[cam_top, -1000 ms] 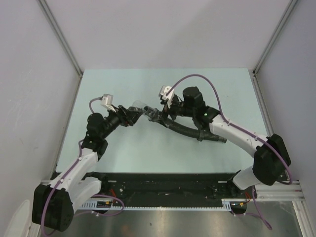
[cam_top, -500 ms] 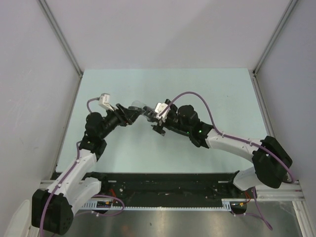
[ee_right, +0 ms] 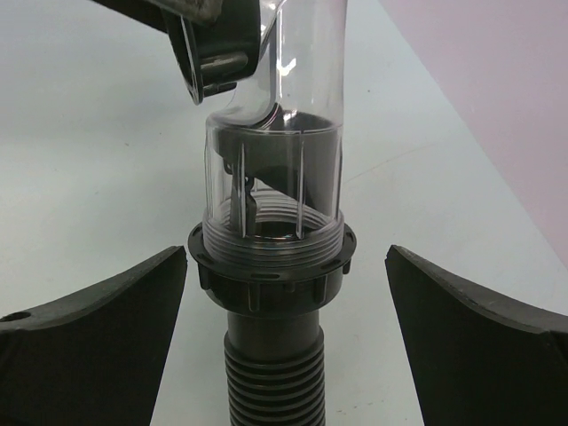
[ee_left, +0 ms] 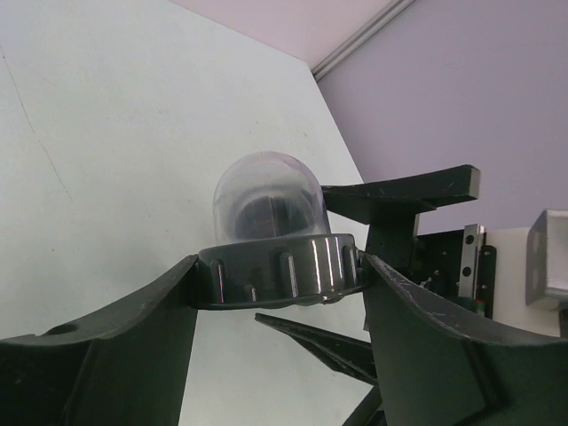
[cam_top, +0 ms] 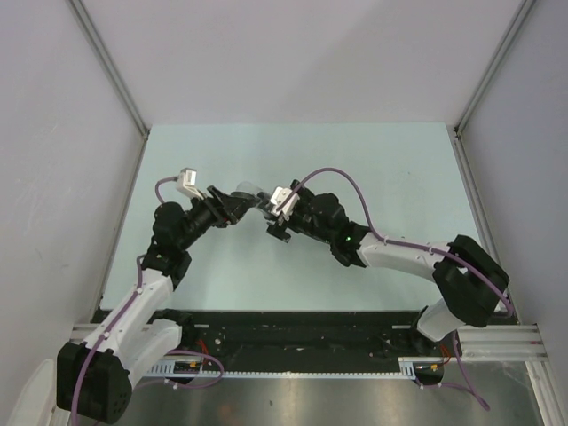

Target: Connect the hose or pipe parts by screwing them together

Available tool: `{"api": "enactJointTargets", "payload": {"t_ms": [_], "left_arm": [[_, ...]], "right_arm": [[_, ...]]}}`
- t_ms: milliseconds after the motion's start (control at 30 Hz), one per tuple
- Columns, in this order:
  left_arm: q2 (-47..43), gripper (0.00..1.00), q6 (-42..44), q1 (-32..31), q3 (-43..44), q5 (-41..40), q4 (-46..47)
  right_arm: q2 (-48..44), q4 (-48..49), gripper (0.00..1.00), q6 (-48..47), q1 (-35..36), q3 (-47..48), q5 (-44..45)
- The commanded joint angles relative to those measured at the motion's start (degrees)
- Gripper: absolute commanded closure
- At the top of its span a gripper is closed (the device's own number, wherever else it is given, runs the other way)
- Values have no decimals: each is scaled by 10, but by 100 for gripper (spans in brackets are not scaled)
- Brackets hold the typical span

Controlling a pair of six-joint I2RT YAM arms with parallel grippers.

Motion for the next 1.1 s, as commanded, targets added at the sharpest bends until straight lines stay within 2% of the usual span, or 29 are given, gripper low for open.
{"api": "enactJointTargets", "payload": {"t_ms": [0, 167, 267, 333, 367, 433, 467, 533, 567, 600, 633, 667, 700, 767, 900, 1000, 1067], "left_arm": [[-15, 100, -14, 0, 39, 1, 24], [-17, 100, -23, 0, 40, 2, 23], [-19, 100, -37, 0, 37, 2, 23], [-21, 99, -49, 0, 35, 2, 23], [-23, 99, -58, 0, 32, 2, 23], [-26, 100, -49, 0, 27, 3, 23], [-28, 100, -43, 0, 23, 4, 23], [-28, 99, -26, 0, 18, 11, 23], [-28, 100, -17, 0, 14, 10, 23], [-25, 100, -3, 0, 11, 10, 24], [-19, 100, 49, 0, 10, 9, 24], [-16, 100, 63, 0, 4, 3, 24], [-15, 96, 76, 1, 0, -11, 24], [-13, 87, 102, -1, -7, -24, 28], [15, 57, 134, -1, 2, 2, 30], [37, 48, 142, -1, 11, 33, 30], [41, 47, 136, -1, 17, 43, 30]], "right_arm": [[13, 37, 0, 2, 4, 0, 11], [26, 55, 2, 4, 3, -1, 1], [36, 72, 12, 23, -3, -1, -11], [40, 84, 34, 37, -17, -1, -28], [43, 89, 49, 49, -24, -1, -31], [41, 100, 58, 55, -31, -1, -44], [40, 102, 68, 59, -35, -1, -59], [27, 101, 79, 66, -52, -1, -118], [20, 96, 89, 76, -60, -1, -144], [10, 93, 93, 84, -86, -1, -219], [4, 93, 95, 94, -98, -1, -262], [3, 98, 100, 112, -113, -1, -297], [-1, 101, 100, 132, -124, 2, -349], [-11, 85, 100, 140, -150, 7, -385], [-21, 48, 100, 144, -178, 27, -464], [-28, 5, 100, 125, -188, 42, -467], [-30, -37, 100, 96, -191, 54, -458]]}}
